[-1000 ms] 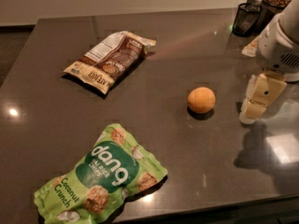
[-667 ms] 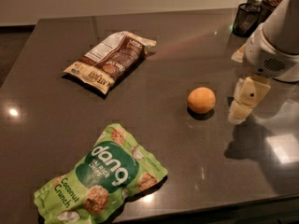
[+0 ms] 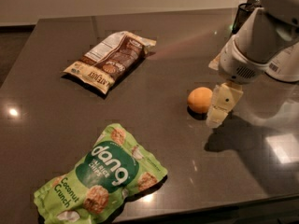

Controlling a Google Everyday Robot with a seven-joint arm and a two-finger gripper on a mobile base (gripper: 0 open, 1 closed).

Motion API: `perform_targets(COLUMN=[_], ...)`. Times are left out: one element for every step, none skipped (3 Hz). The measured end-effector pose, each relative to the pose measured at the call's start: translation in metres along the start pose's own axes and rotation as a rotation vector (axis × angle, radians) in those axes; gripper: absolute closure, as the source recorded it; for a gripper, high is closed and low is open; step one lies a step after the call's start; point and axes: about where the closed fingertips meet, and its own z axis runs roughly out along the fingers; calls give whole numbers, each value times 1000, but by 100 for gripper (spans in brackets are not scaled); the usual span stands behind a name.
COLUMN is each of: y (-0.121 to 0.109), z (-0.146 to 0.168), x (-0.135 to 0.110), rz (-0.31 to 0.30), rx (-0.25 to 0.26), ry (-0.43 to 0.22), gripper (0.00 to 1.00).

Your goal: Move orange near green rice chip bag

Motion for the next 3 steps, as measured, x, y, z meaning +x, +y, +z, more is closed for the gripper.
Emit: perform_targets(y=[1,-1,-2], z=[15,25,28], x=[-6,-7,-9], rz=[-12,-11,-7], rx=[-19,-32,-48], ry=[-7,-8,-20], gripper=[0,9,40])
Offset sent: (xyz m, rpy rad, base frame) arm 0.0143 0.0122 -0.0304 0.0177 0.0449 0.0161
